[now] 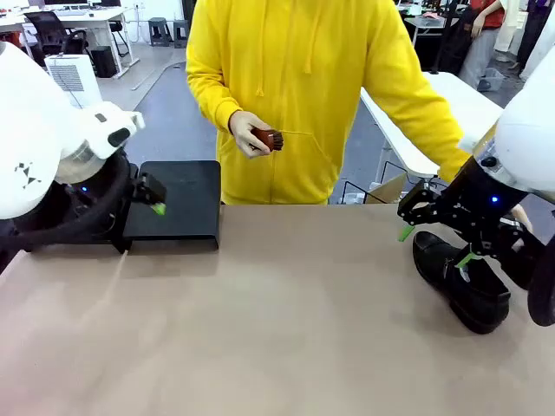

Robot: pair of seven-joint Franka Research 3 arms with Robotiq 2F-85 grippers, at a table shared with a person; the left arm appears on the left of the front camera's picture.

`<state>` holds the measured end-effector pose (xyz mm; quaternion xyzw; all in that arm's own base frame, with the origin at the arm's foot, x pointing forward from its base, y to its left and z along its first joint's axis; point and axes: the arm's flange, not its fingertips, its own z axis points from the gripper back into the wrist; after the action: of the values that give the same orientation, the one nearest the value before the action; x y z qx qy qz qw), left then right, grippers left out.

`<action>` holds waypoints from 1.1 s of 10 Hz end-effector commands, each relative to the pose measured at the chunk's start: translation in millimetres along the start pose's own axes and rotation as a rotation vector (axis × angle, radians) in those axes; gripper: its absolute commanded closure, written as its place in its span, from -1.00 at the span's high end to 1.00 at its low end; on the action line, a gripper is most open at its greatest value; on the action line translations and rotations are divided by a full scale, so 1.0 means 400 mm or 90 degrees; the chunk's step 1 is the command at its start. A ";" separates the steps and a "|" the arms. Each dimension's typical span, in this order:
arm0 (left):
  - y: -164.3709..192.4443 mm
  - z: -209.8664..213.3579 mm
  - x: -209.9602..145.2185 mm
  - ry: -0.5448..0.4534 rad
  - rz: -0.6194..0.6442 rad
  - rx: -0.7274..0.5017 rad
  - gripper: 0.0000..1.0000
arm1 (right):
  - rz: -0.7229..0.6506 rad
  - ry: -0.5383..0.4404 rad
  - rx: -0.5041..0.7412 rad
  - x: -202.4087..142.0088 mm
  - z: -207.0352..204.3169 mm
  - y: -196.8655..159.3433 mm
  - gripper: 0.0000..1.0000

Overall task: Organize the shoes by placing them on the stand.
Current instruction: Pick up one Shoe and place it in the middle of the table.

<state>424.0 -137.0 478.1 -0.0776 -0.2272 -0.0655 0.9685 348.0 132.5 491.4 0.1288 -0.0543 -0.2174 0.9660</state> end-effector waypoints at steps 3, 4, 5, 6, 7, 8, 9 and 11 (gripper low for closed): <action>0.007 0.026 -0.021 0.153 -0.035 -0.072 1.00 | 0.134 0.115 -0.026 -0.147 0.079 -0.091 1.00; 0.009 0.026 -0.024 0.157 -0.028 -0.074 1.00 | 0.153 0.131 -0.018 -0.187 0.088 -0.113 1.00; 0.020 0.017 -0.022 0.174 -0.017 -0.083 1.00 | 0.160 0.142 -0.029 -0.212 0.084 -0.127 1.00; 0.027 0.016 -0.022 0.186 -0.011 -0.086 1.00 | 0.171 0.156 -0.038 -0.222 0.081 -0.130 1.00; 0.041 0.015 -0.026 0.194 -0.008 -0.089 1.00 | 0.175 0.160 -0.048 -0.225 0.075 -0.127 1.00; 0.053 0.011 -0.029 0.195 -0.001 -0.077 1.00 | 0.180 0.155 -0.057 -0.237 0.077 -0.112 1.00; 0.070 -0.003 -0.026 0.181 0.020 -0.044 1.00 | 0.164 0.151 -0.053 -0.234 0.092 -0.123 1.00; 0.045 0.008 -0.033 0.189 0.002 -0.064 1.00 | 0.164 0.151 -0.053 -0.234 0.092 -0.123 1.00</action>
<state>415.5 -114.1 470.7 -0.1110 -0.0765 -0.0809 0.9876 238.1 122.3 506.7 0.0964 0.0536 -0.0827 0.9905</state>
